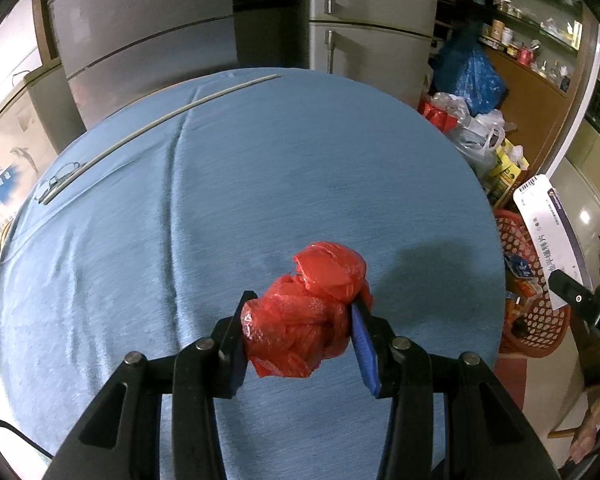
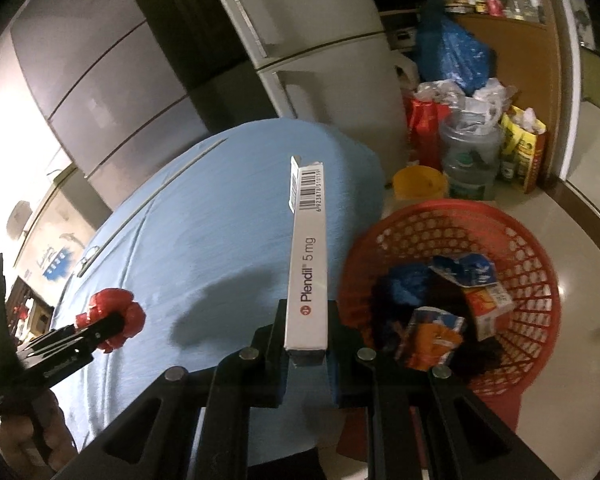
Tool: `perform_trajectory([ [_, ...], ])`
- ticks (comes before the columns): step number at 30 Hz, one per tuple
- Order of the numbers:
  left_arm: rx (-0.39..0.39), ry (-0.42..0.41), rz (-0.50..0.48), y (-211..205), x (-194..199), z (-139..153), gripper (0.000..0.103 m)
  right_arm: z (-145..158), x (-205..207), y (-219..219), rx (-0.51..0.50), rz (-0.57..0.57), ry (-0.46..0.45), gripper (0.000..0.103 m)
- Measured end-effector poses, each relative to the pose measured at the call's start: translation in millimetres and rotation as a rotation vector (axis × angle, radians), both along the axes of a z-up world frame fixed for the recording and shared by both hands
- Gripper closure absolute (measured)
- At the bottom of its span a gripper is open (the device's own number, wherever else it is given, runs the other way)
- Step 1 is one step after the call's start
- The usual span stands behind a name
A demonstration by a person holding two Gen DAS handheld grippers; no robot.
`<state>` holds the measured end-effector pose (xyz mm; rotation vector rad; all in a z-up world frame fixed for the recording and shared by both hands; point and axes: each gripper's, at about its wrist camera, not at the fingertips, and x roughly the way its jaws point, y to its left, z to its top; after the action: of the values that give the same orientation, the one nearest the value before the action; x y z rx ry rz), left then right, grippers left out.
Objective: Collect trash
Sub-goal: 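Lift and carry the white box and red bag over the red basket with both tools, then lower the white box into the basket and open the right tool while the left releases the red bag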
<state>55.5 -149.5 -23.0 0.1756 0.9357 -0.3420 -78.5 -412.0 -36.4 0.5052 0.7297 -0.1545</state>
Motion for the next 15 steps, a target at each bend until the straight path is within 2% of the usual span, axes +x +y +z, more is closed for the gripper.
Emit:
perform_trajectory([
  [15, -0.006, -0.024, -0.116, -55, -7, 14, 0.057, -13, -32, -67, -0.006, -0.166, 0.030, 0.086],
])
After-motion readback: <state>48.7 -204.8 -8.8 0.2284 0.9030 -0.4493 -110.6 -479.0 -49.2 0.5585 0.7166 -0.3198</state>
